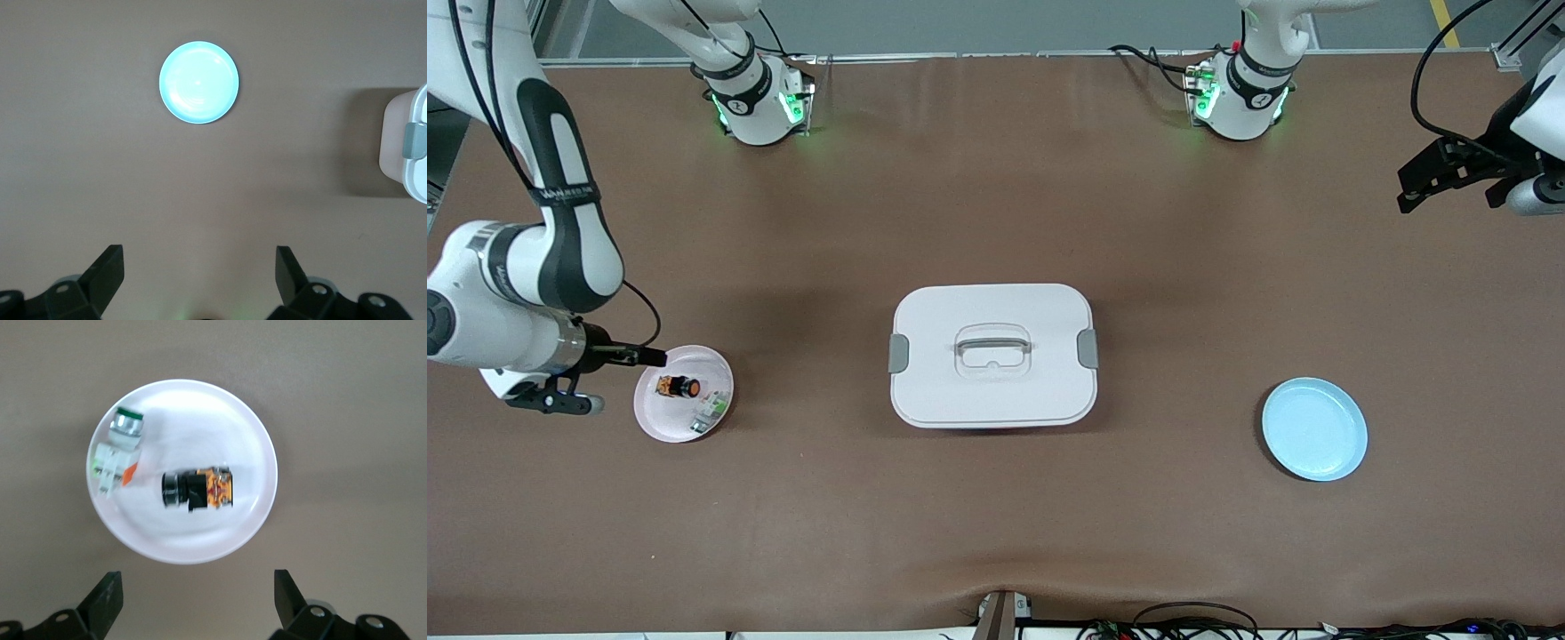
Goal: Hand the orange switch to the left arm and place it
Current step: 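Move the right gripper down over the orange switch on the white plate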
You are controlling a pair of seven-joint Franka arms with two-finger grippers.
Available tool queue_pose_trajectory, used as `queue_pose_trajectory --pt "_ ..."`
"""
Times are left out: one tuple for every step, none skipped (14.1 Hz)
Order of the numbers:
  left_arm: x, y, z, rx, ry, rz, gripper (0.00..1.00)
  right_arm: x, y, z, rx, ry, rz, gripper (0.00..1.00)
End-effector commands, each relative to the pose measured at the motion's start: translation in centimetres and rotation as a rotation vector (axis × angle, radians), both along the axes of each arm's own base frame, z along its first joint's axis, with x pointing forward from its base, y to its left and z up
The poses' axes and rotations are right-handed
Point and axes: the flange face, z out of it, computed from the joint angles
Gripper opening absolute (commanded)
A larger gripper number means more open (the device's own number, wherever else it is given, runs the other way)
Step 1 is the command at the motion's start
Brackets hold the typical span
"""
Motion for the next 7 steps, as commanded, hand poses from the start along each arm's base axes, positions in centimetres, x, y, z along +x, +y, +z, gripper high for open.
queue_pose_trajectory --pt "-1.2 0.2 0.3 -0.012 0.002 -0.004 1.00 0.7 -0.5 -2.4 0.000 -0.015 -0.008 1.00" --pt "-1.3 0.2 0.3 -0.012 0.003 -0.004 1.00 0.8 -0.8 -3.3 0.000 -0.012 -0.011 1.00" --pt "-1.4 0.2 0.0 -0.011 0.008 -0.004 1.00 0.8 -1.5 -4.5 0.002 -0.009 -0.030 1.00" --pt "-1.6 0.2 0.2 -0.011 0.005 -0.004 1.00 1.2 -1.9 -5.4 0.028 -0.012 -0.063 1.00" --pt "-1.8 0.2 0.1 -0.010 0.008 -0.003 1.00 1.2 -1.8 -6.6 0.070 -0.006 -0.105 1.00" --pt "-2.1 0.1 0.4 -0.011 0.002 -0.004 1.00 1.2 -1.4 -7.2 0.087 -0.001 -0.114 1.00" --pt "-2.3 0.1 0.2 -0.010 0.006 -0.003 1.00 1.3 -1.1 -7.7 0.085 0.004 -0.106 1.00"
